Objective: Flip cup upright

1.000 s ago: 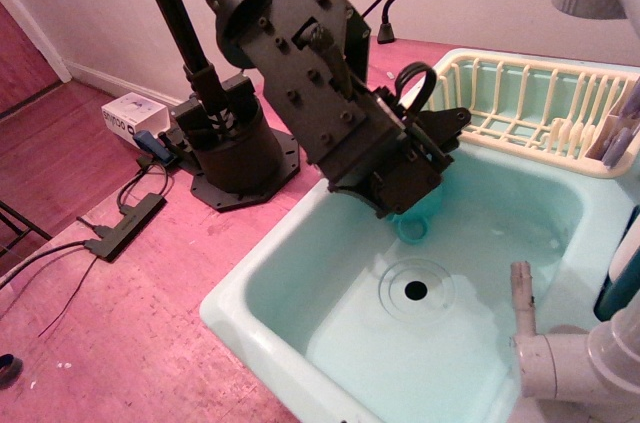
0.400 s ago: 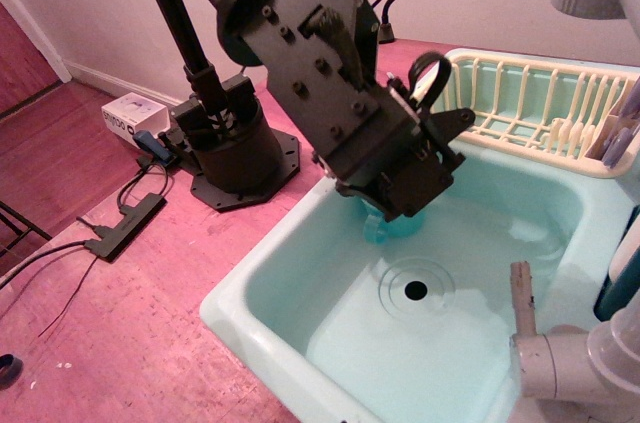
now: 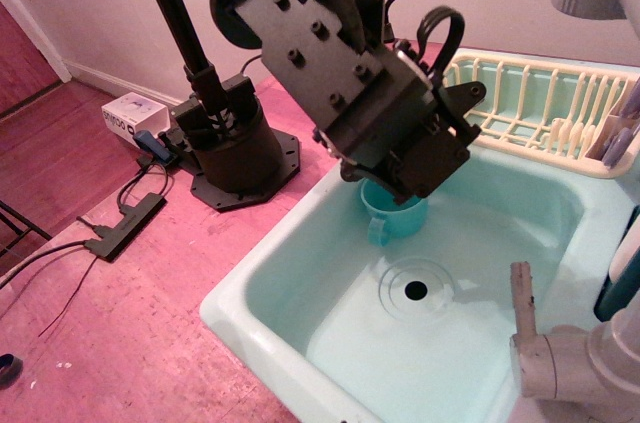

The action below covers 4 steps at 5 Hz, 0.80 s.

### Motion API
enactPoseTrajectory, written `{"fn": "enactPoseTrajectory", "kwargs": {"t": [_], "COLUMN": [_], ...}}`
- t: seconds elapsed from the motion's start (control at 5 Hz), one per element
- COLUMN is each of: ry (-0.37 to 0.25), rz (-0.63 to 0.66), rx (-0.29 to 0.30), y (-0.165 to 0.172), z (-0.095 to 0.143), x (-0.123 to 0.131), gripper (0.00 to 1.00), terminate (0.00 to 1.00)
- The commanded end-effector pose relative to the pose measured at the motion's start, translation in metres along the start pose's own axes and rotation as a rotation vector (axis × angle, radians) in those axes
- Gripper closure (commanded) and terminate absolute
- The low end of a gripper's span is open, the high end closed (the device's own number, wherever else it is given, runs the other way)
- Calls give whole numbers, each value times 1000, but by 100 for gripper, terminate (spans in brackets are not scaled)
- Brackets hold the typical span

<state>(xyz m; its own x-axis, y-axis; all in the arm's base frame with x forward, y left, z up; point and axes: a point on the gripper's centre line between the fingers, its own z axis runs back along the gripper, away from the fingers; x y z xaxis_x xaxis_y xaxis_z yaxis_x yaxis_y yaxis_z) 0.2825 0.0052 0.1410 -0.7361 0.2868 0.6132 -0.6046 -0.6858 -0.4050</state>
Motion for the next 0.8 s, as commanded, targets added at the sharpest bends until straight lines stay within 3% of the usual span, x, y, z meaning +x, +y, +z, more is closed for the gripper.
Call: {"fn": "enactPoseTrajectory", "kwargs": {"t": [0.0, 0.2, 0.6], "ry": [61, 52, 52], "rz": [18, -41, -41], "rx": [4, 6, 6], "y": [-8, -12, -12], "z": [26, 62, 62], "x": [18, 41, 41], "gripper": [0, 0, 0], "terminate": [0, 0, 0]}}
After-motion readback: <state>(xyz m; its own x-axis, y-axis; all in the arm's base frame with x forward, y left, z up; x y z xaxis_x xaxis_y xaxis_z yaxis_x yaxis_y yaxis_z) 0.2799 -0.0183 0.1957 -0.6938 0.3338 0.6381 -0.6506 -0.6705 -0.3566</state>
